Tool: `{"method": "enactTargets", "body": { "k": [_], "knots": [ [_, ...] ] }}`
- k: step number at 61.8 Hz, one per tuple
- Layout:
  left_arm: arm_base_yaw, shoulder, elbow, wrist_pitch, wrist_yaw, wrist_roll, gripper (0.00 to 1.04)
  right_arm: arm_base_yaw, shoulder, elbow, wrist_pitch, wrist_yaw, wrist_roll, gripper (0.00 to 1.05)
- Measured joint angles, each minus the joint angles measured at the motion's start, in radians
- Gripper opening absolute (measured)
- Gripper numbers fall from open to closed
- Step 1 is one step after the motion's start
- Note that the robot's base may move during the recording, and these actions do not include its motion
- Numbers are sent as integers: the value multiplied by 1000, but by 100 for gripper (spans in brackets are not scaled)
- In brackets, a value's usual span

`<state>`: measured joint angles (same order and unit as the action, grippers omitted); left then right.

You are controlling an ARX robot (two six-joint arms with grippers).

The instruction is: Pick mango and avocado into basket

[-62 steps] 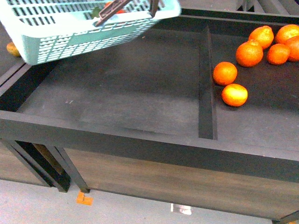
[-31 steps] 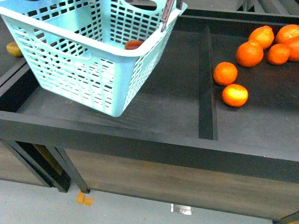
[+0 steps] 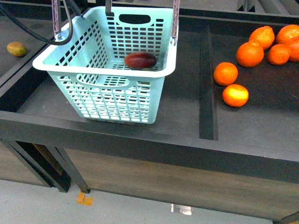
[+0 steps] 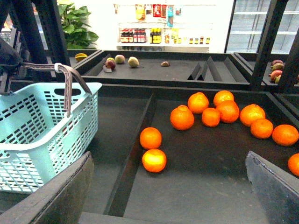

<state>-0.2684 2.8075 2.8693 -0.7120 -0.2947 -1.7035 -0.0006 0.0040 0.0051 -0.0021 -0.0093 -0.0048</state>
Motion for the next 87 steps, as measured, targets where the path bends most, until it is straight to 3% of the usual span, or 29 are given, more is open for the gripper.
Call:
{"method": "enactTargets", "body": {
  "k": [14, 21, 25, 28, 43, 46, 48, 55, 75, 87],
  "knots": [
    [-7, 52, 24, 71, 22, 11, 7, 0, 0, 0, 0, 0, 0, 97],
    [-8, 53, 26, 54, 52, 28, 30, 0, 0, 0, 0, 0, 0, 97],
    [-8, 53, 26, 45, 58, 39, 37, 0, 0, 0, 0, 0, 0, 97],
    [-8, 53, 26, 36, 60, 55, 50, 0, 0, 0, 0, 0, 0, 97],
    [-6, 40, 26, -6, 64, 104, 89, 0, 0, 0, 0, 0, 0, 97],
    [-6, 23, 26, -21, 61, 130, 103, 0, 0, 0, 0, 0, 0, 97],
    [-5, -31, -51, 22, 60, 135, 96, 0, 0, 0, 0, 0, 0, 97],
    [-4, -317, -461, 222, 53, 158, 97, 0, 0, 0, 0, 0, 0, 97],
    [3, -702, -1113, 436, 20, 320, 97, 0, 0, 0, 0, 0, 0, 97],
    [100, -1043, -1492, 571, 0, 496, 97, 0, 0, 0, 0, 0, 0, 97]
  ]
}}
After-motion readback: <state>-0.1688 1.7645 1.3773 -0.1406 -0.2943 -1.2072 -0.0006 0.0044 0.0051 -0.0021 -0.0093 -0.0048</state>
